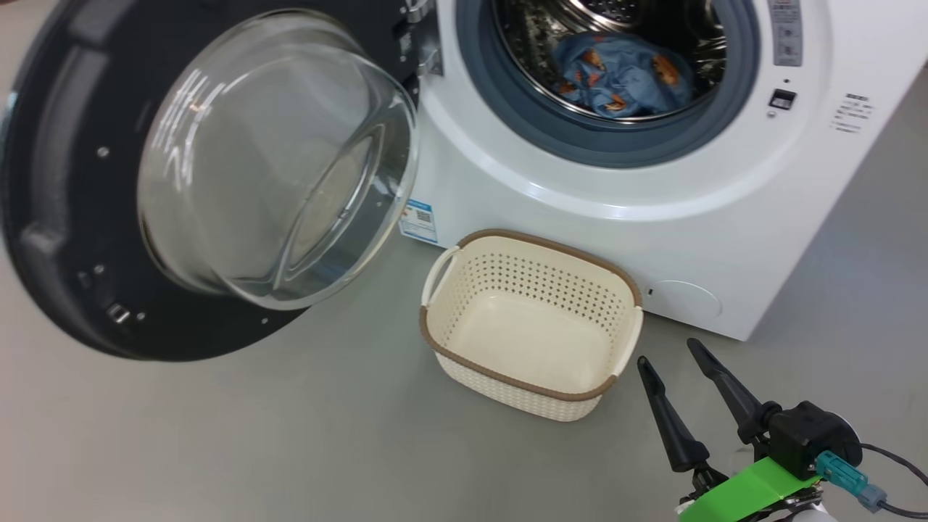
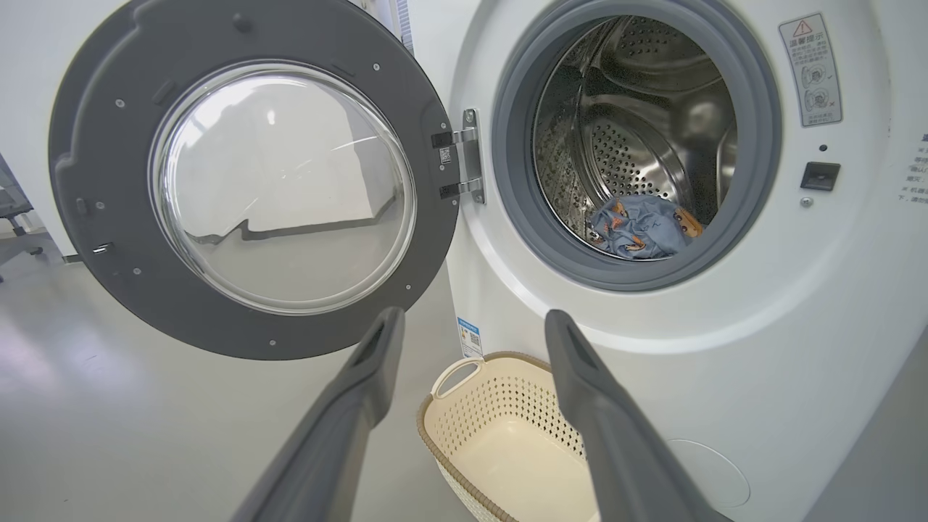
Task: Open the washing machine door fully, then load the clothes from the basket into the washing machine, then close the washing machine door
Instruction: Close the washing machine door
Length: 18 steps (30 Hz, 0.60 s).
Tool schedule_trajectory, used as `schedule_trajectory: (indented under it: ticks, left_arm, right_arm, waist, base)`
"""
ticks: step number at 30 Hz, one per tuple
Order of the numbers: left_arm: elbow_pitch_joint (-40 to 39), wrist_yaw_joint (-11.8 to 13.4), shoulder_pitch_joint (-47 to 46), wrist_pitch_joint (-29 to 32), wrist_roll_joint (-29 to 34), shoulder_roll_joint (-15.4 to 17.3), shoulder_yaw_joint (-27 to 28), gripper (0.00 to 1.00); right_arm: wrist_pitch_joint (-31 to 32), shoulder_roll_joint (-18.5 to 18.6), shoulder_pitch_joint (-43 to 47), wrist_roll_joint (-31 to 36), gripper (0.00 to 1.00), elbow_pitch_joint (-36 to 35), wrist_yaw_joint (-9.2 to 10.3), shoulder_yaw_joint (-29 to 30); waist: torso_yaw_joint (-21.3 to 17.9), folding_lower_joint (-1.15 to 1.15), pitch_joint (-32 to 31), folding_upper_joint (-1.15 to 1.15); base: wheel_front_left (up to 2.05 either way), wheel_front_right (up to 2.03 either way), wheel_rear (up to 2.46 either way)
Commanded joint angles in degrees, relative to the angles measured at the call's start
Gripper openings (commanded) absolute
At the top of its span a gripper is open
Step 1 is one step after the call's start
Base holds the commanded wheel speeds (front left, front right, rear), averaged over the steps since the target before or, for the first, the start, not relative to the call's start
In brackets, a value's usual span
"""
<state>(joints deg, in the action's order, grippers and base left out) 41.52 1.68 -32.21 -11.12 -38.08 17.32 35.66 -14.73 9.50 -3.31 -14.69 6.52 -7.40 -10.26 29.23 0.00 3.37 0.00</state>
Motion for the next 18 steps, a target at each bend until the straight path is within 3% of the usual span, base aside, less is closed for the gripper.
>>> schedule_trajectory:
  ticks: [1, 7, 18]
  left_arm:
    - [-0.04, 0.56, -3.33, 1.08, -0.83, 4.37, 1.36, 0.0]
    - [5.9, 1.46, -13.74, 7.21, -3.96, 9.27, 1.62, 0.0]
    - [11.01, 1.24, -21.72, 18.62, -9.4, 11.42, 2.08, 0.0]
  right_arm:
    - [-0.27, 0.26, -0.31, 0.1, 1.0, -1.5, -0.09, -1.24]
    - [-0.27, 0.63, -0.38, 0.05, 1.0, -1.16, -0.09, -2.36]
    - [-0.27, 2.22, -0.84, -0.37, 1.0, -0.76, -0.09, -4.97]
  waist:
    - [-1.1, 0.0, -0.17, 0.0]
    - [-4.24, 0.0, 0.01, 0.0]
    - [-9.27, 0.0, 1.43, 0.0]
  base:
    - [0.0, 0.0, 0.0]
    - [0.0, 0.0, 0.0]
    - [0.0, 0.0, 0.0]
